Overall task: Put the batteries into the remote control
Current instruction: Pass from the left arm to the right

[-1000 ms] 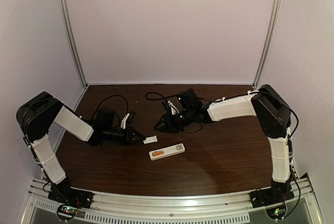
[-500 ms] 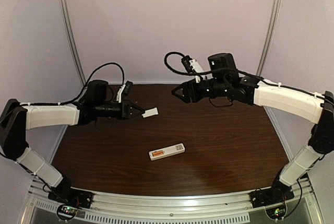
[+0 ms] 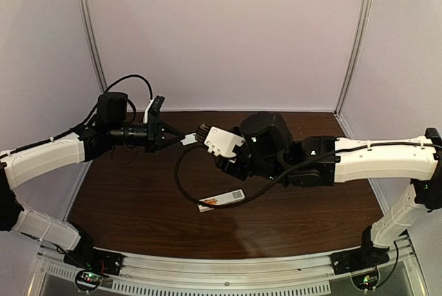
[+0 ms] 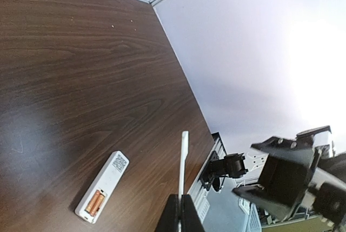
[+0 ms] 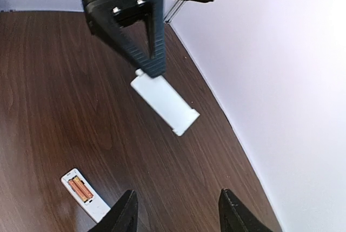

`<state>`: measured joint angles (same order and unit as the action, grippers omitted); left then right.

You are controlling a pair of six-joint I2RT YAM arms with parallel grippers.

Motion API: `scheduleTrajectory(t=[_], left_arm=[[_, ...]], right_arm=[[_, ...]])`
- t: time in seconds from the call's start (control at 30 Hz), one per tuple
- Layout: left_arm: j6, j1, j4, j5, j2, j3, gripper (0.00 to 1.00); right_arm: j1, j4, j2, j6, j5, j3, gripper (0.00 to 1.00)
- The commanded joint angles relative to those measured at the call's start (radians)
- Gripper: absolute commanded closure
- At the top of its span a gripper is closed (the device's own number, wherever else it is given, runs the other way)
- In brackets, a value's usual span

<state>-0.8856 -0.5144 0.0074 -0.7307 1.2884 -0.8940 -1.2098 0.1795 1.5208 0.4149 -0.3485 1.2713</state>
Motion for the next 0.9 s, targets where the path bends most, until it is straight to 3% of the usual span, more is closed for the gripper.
scheduleTrajectory(t=[0.0,0.33,0.87], left_arm=[[-0.118,-0.014,-0.098,0.047,-0.054,-0.048,1.0],[-0.192,-0.053,-0.148,0.068,-0.078,-0.054,1.0],[-0.275,-0.078,-0.117,0.066,-0.091,-0.043,1.0]], right_arm=[[-0.074,-0.097,0.068,0.202,-0.216,0.011,0.49],[-0.146,-0.372,0.162,0.448,-0.381,0.015,0.52],[-0.164,-0.336,0.242,0.487,-0.377,0.066,0.53]])
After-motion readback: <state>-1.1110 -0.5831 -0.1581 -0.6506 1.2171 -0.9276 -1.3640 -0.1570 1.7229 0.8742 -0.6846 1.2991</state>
